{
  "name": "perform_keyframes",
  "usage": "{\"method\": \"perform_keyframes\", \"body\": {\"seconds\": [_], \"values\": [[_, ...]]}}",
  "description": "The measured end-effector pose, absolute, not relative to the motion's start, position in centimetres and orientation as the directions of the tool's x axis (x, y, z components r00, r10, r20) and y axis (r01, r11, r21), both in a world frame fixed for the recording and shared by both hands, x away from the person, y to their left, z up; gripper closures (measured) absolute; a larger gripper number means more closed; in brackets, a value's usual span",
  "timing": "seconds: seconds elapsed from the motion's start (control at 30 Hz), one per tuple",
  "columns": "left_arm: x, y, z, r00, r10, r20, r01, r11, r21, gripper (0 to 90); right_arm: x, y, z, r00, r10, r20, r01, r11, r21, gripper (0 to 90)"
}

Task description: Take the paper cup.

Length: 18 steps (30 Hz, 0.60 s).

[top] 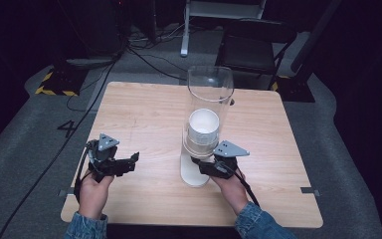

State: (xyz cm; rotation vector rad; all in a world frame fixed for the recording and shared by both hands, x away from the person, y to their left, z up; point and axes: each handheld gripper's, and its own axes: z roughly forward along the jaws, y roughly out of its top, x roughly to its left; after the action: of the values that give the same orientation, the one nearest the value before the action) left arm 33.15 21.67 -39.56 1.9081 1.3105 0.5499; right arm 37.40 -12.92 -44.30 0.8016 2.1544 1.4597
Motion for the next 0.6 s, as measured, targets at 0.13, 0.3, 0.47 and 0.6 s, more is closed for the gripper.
{"method": "perform_keyframes", "body": {"seconds": [0.13,0.3,0.47,0.6], "values": [[33.13,21.47,-39.54,0.392,0.918,-0.057,0.600,-0.208,0.773,15.1,37.34,-12.83,-44.36,-0.745,0.667,-0.012,0.232,0.276,0.933,33.7],[33.12,21.55,-39.56,0.391,0.918,-0.058,0.601,-0.207,0.772,15.1,37.35,-12.76,-44.37,-0.744,0.668,0.001,0.242,0.268,0.932,33.6],[33.11,21.54,-39.54,0.388,0.920,-0.059,0.602,-0.204,0.772,15.1,37.54,-12.70,-44.67,-0.765,0.640,0.070,0.286,0.240,0.928,34.0],[33.10,21.55,-39.55,0.389,0.919,-0.059,0.602,-0.205,0.772,15.1,37.67,-12.80,-44.76,-0.768,0.637,0.064,0.281,0.246,0.927,34.1]]}}
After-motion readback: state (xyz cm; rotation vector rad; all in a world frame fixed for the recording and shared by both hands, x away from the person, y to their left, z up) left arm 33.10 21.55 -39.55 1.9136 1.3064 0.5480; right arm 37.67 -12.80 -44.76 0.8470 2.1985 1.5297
